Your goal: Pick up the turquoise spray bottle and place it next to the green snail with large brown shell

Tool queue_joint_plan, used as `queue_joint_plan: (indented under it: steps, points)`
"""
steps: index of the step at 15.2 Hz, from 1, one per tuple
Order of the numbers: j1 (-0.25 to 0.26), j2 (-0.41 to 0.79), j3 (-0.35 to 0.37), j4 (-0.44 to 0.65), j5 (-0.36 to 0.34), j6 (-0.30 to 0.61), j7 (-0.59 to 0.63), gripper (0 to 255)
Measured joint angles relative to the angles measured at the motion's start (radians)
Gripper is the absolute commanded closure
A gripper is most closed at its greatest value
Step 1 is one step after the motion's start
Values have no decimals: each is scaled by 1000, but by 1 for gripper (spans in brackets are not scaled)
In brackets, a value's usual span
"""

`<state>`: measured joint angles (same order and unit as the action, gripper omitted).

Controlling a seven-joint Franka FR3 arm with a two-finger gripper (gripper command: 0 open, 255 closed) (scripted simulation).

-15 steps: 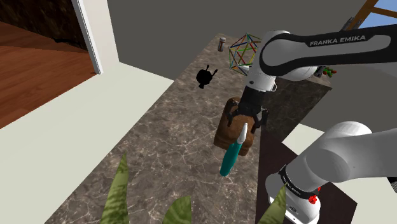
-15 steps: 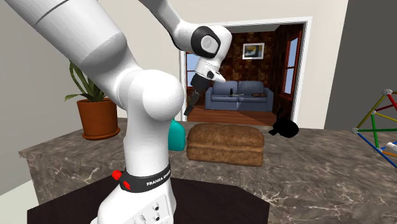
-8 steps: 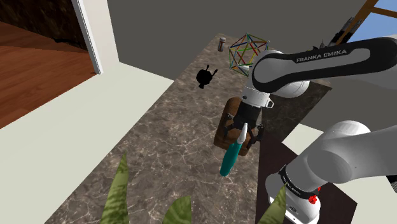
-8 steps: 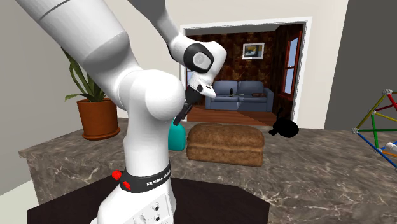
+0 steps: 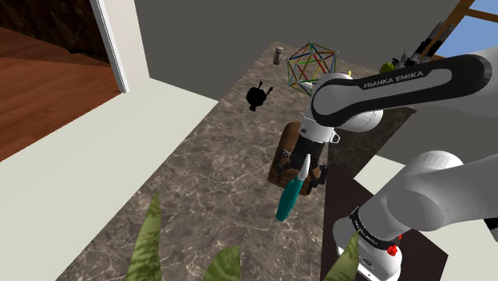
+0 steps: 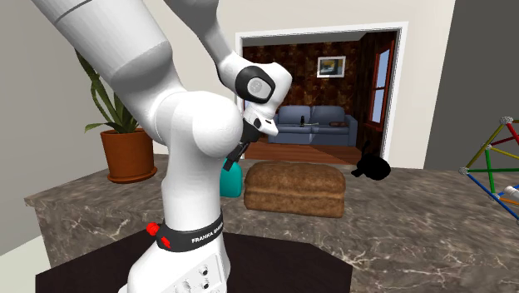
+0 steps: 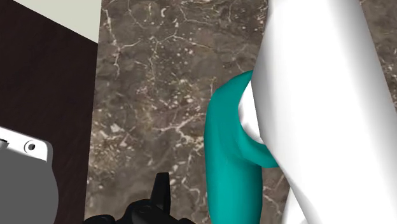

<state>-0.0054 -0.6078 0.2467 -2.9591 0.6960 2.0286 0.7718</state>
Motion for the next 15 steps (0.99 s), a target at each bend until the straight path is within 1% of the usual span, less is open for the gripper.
queue_joint_plan:
  steps: [2, 3, 13, 15]
  points:
    - [0, 0, 0, -1, 1, 1, 0, 0]
    - [0, 0, 0, -1, 1, 1, 0, 255]
    - [0, 0, 0, 0, 1, 1, 0, 255]
    - [-2, -18, -3, 6, -9, -22, 11, 255]
